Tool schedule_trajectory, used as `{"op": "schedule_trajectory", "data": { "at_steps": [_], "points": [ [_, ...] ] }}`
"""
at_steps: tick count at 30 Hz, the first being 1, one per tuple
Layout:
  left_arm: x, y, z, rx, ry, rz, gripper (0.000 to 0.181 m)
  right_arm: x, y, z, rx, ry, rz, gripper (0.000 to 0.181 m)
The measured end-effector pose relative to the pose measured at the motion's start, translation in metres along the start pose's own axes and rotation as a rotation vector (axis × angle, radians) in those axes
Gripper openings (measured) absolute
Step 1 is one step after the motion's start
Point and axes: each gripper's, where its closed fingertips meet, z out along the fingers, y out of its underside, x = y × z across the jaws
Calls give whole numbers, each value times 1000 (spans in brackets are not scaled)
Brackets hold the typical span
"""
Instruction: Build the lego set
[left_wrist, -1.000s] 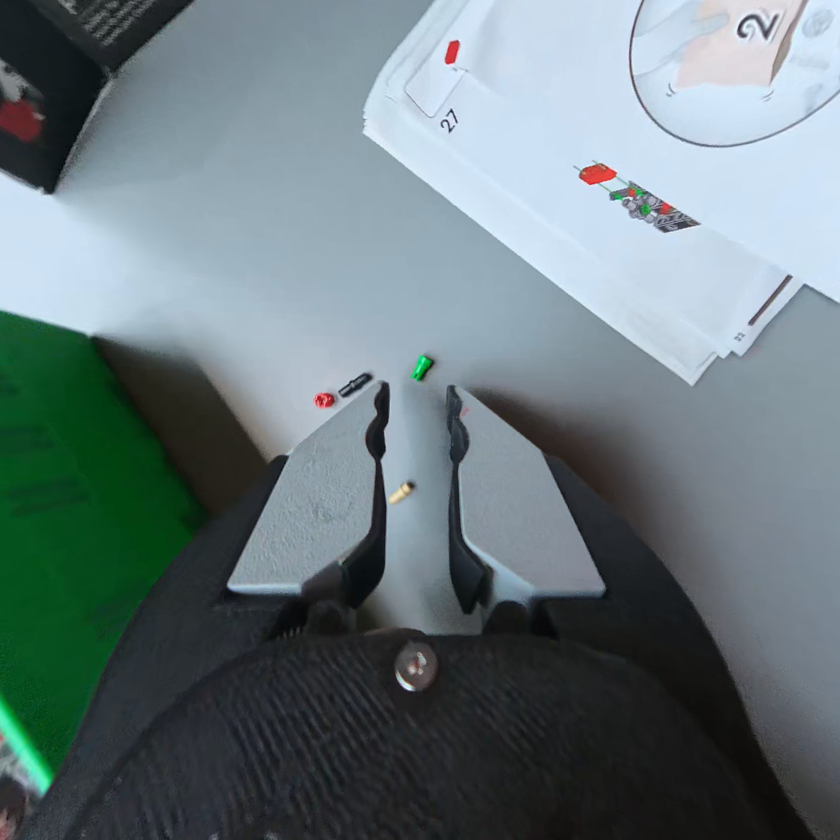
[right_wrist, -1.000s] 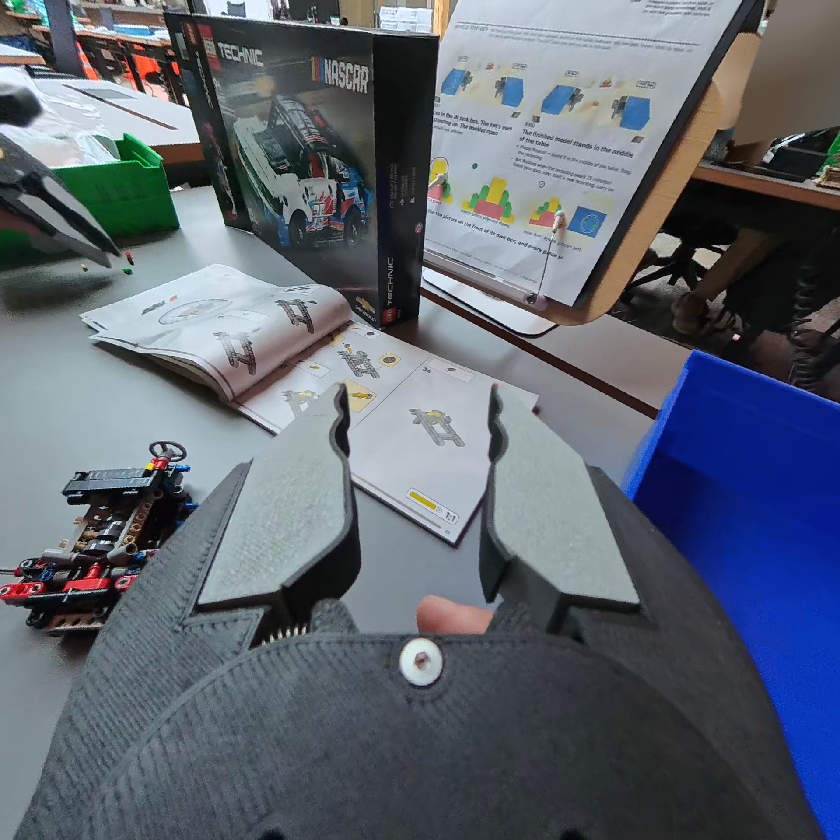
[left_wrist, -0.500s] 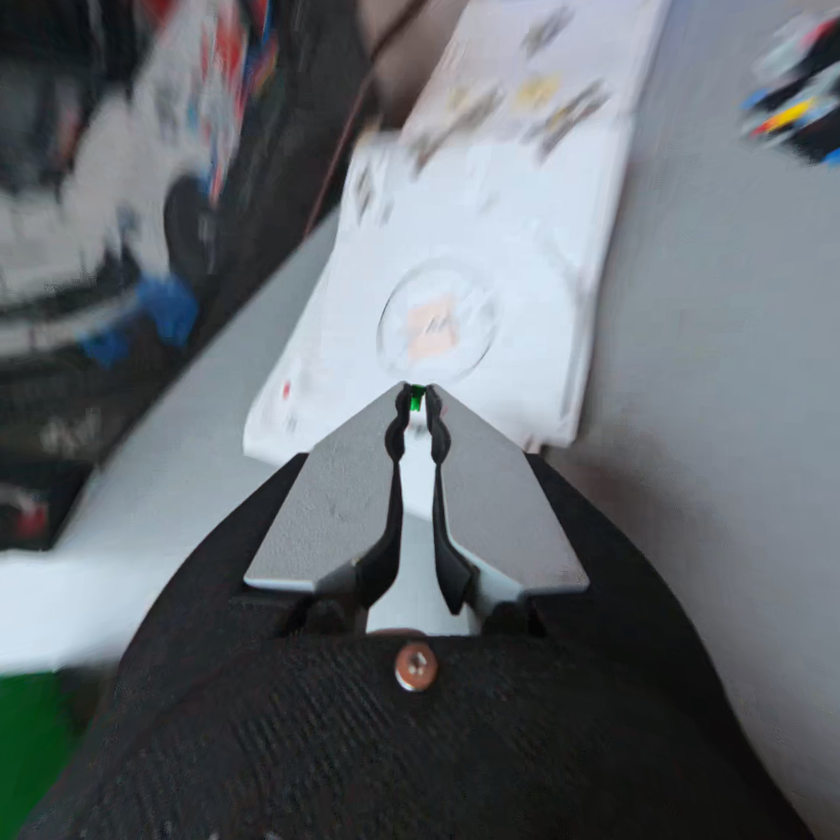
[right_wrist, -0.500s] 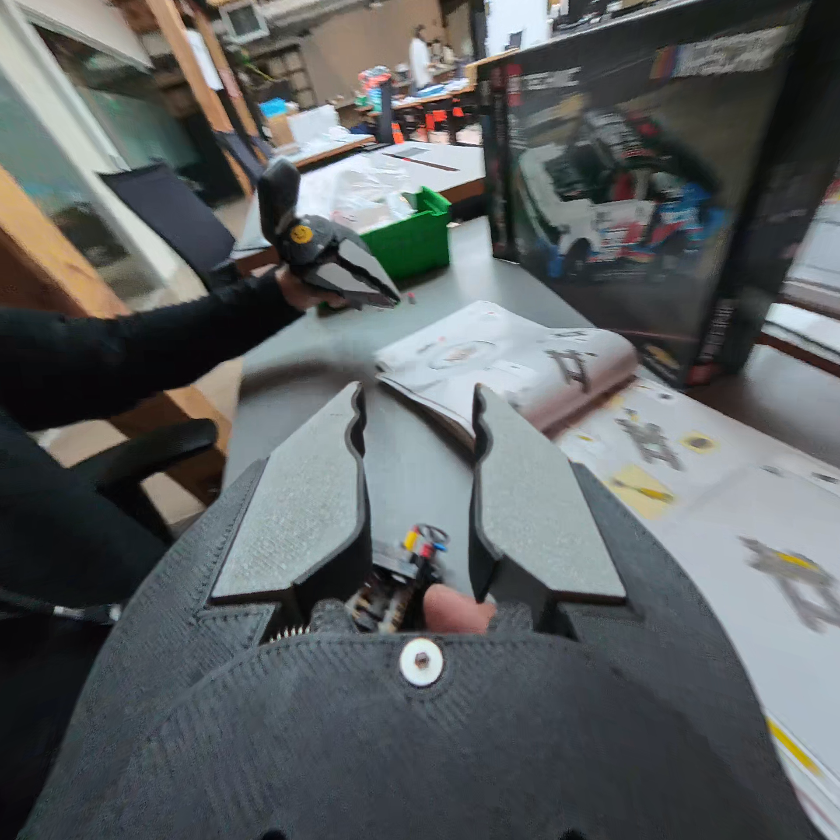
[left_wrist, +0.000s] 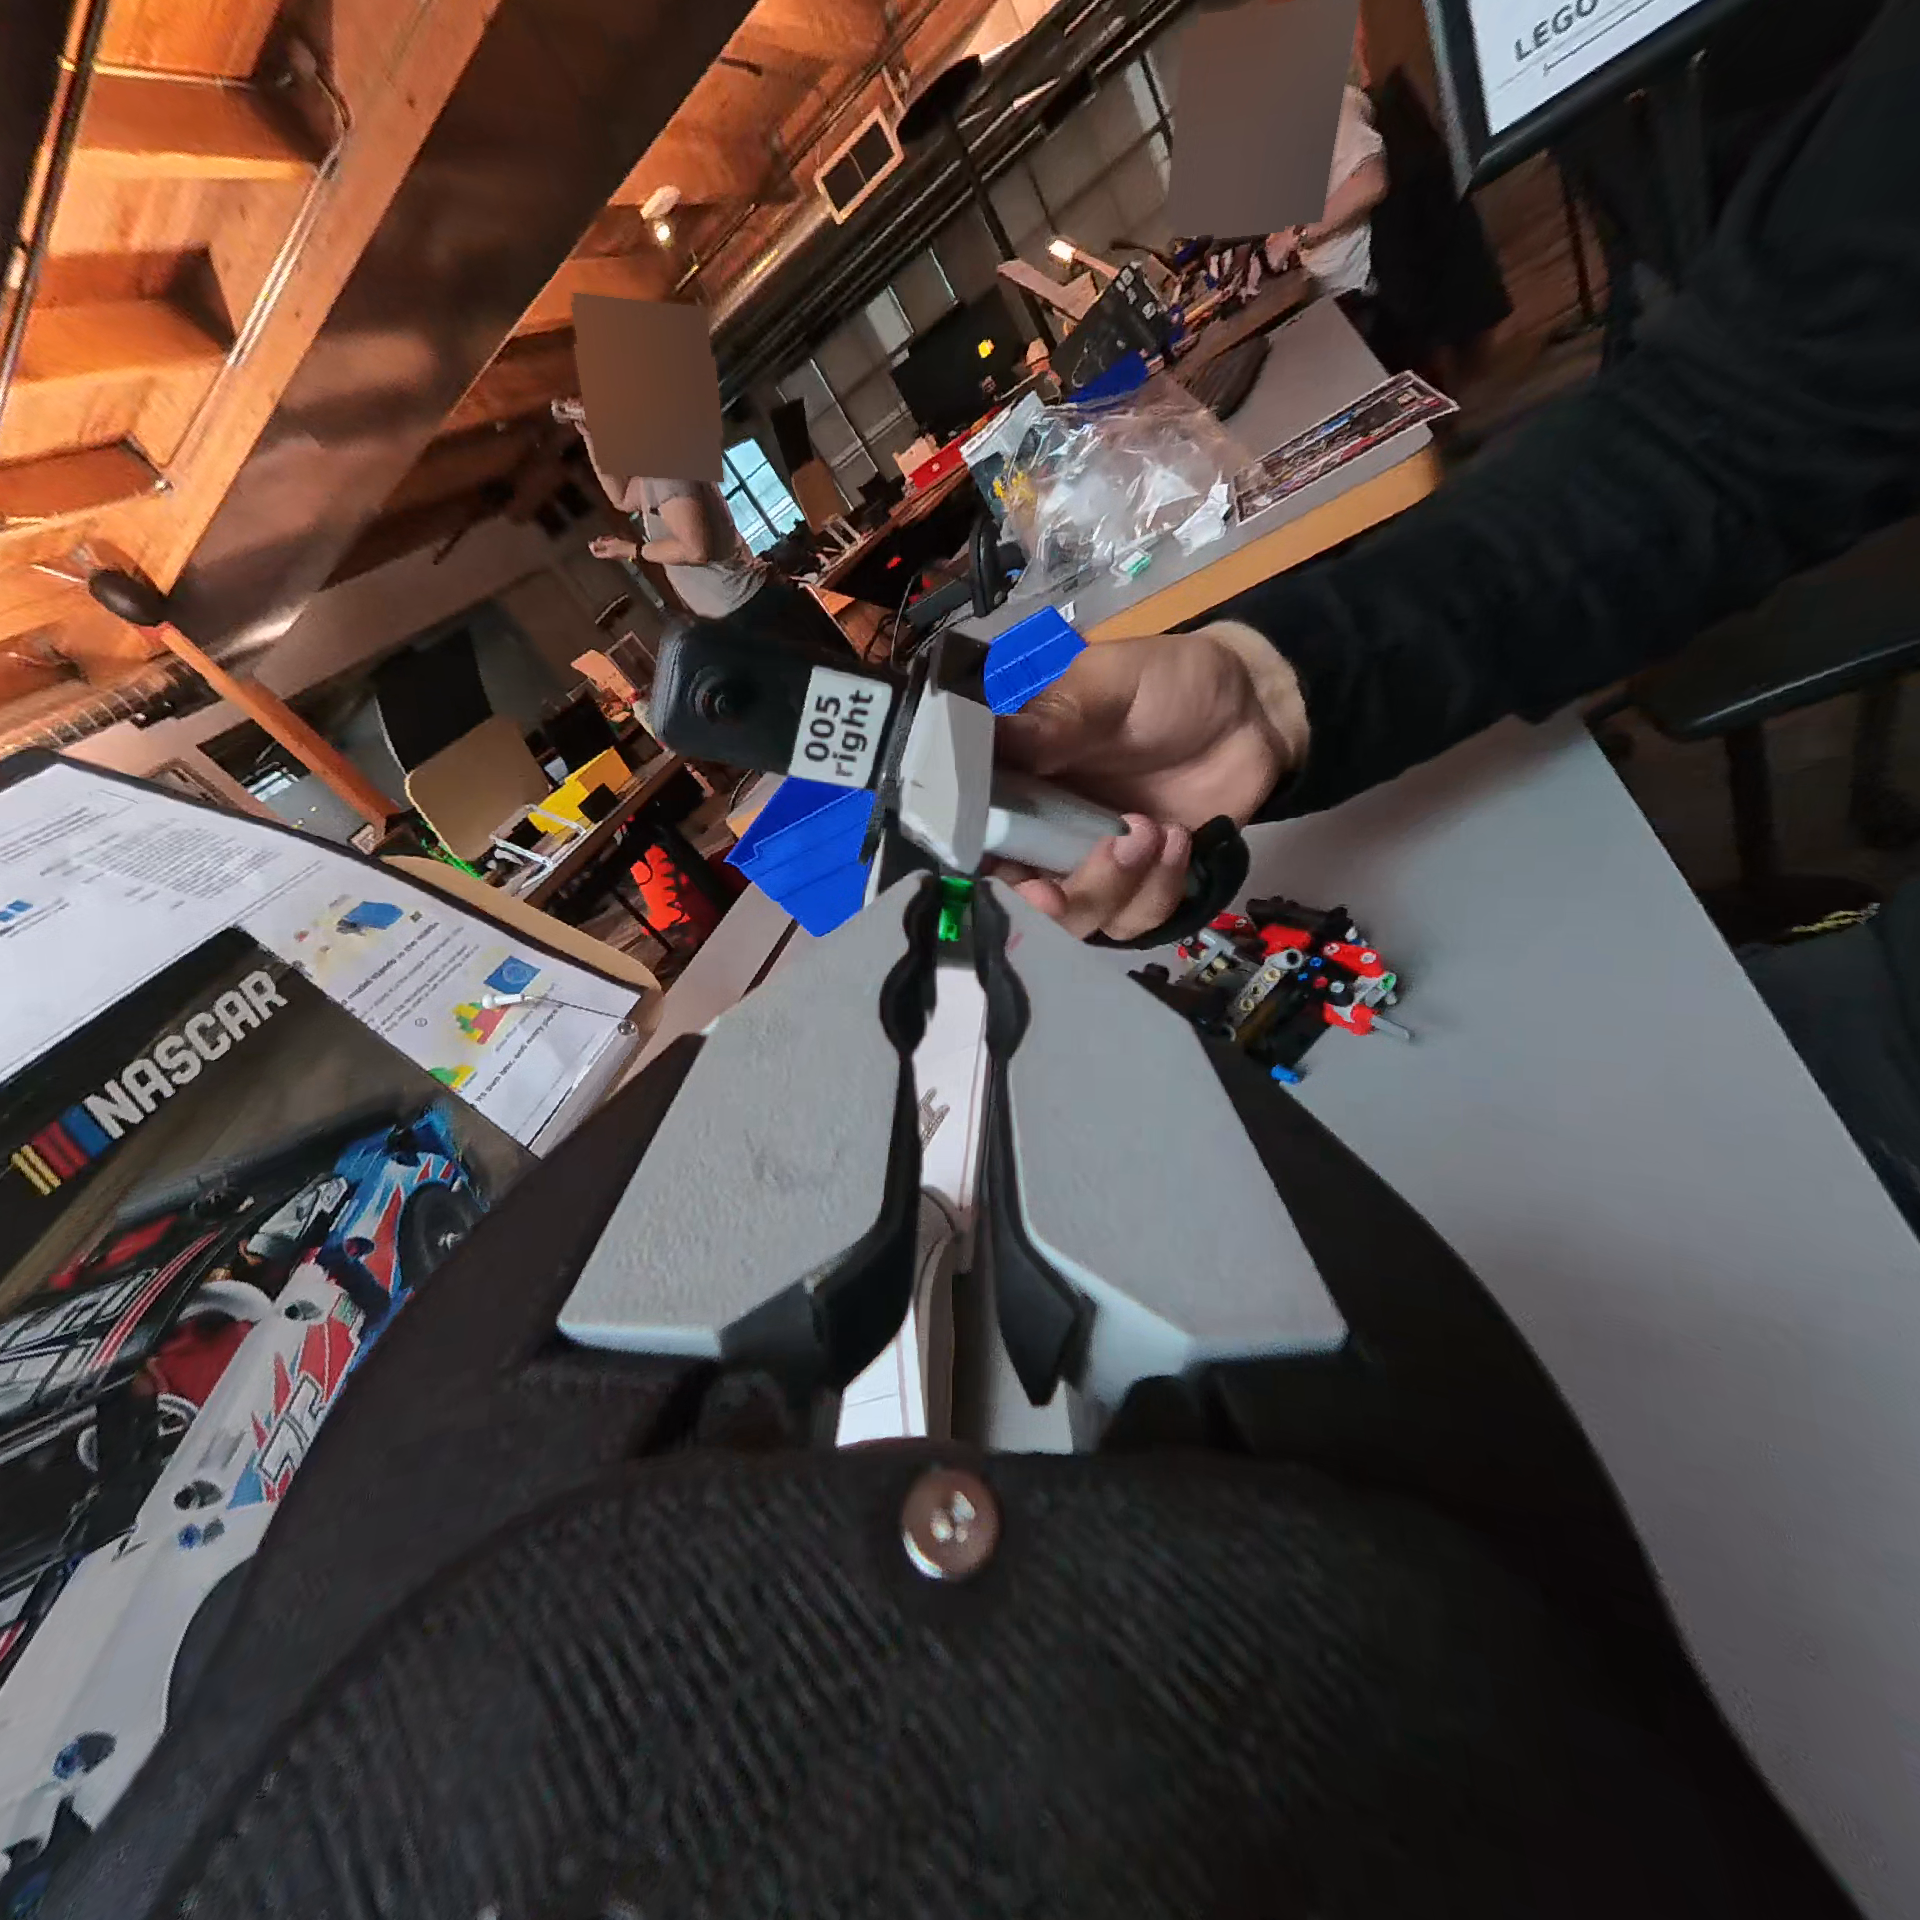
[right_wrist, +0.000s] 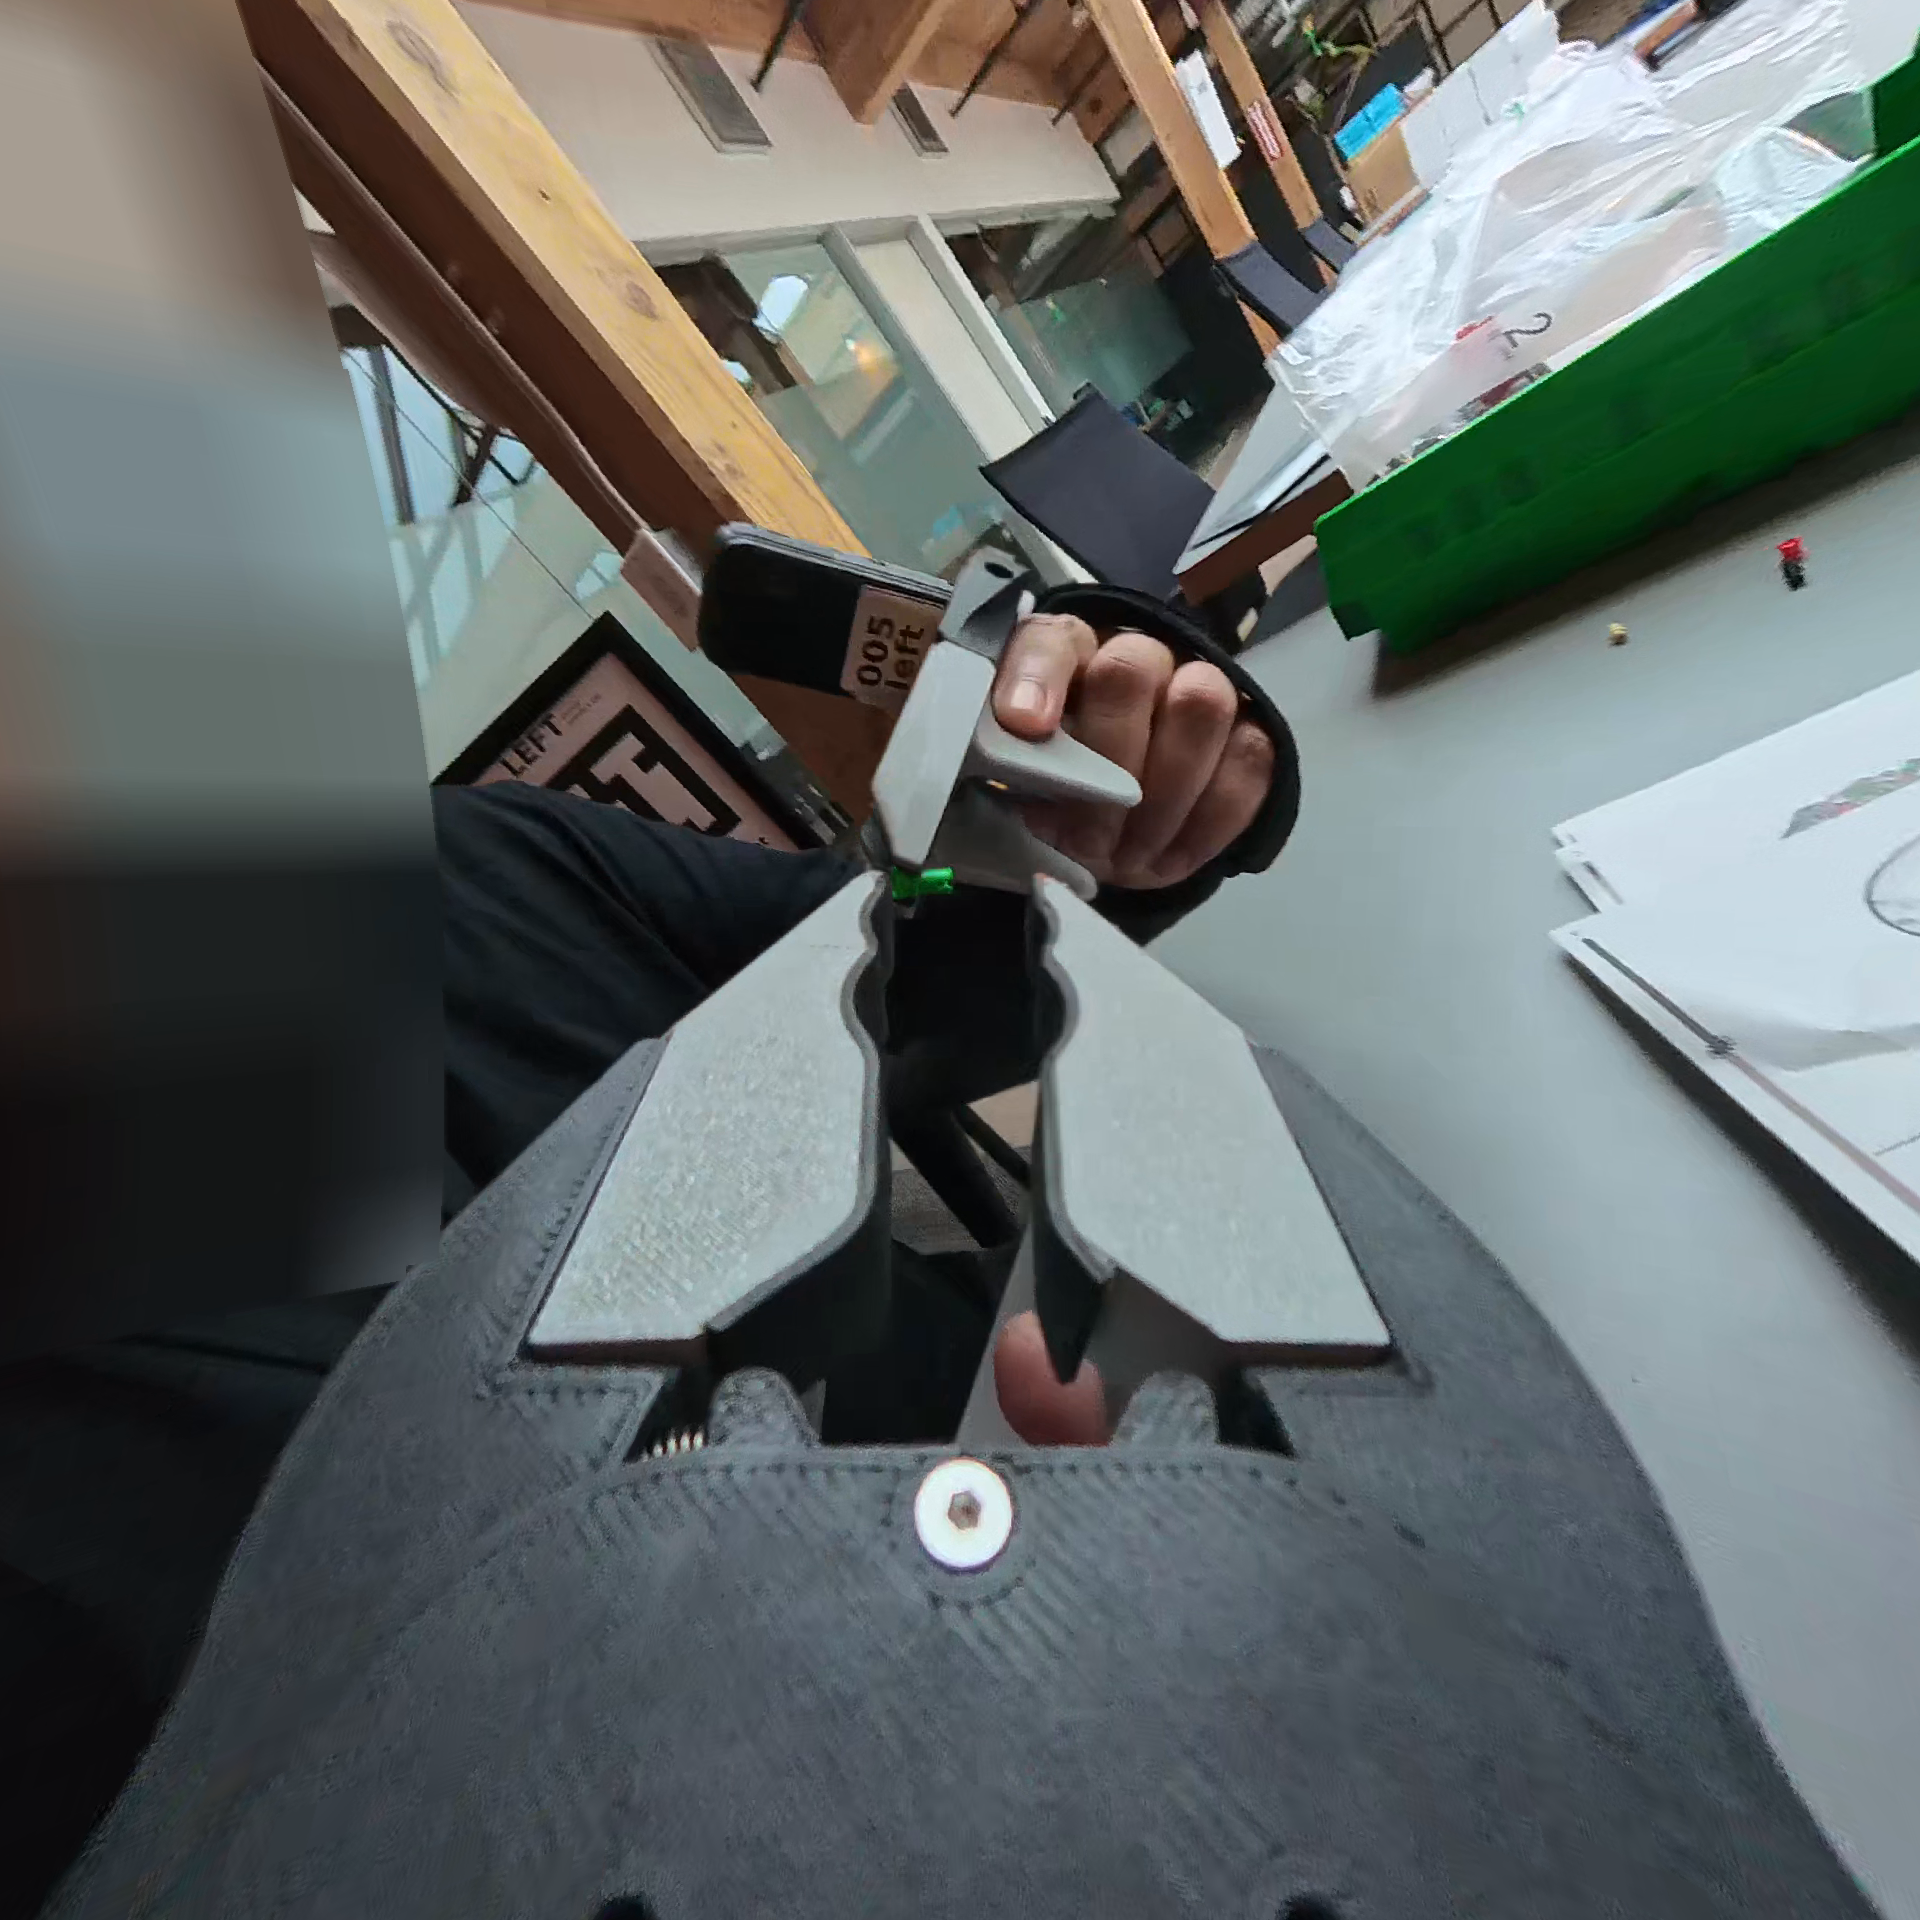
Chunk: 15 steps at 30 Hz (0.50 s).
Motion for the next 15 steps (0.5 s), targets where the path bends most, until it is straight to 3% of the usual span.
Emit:
{"op": "schedule_trajectory", "data": {
  "at_steps": [2, 5, 9, 15],
  "points": [
    [1, -1, 2, 2, -6, 10, 4, -4, 0, -2, 12, -31, 16, 14],
    [2, -3, 4, 10, -5, 23, 3, -7, 2, -2, 24, -53, 44, 19],
    [4, -2, 9, 8, -5, 28, 3, -14, 5, 2, 19, -104, 64, 11],
    [0, -1, 8, 5, -13, -33, 0, -15, -4, -14, 56, -38, 11, 8]
  ]
}}
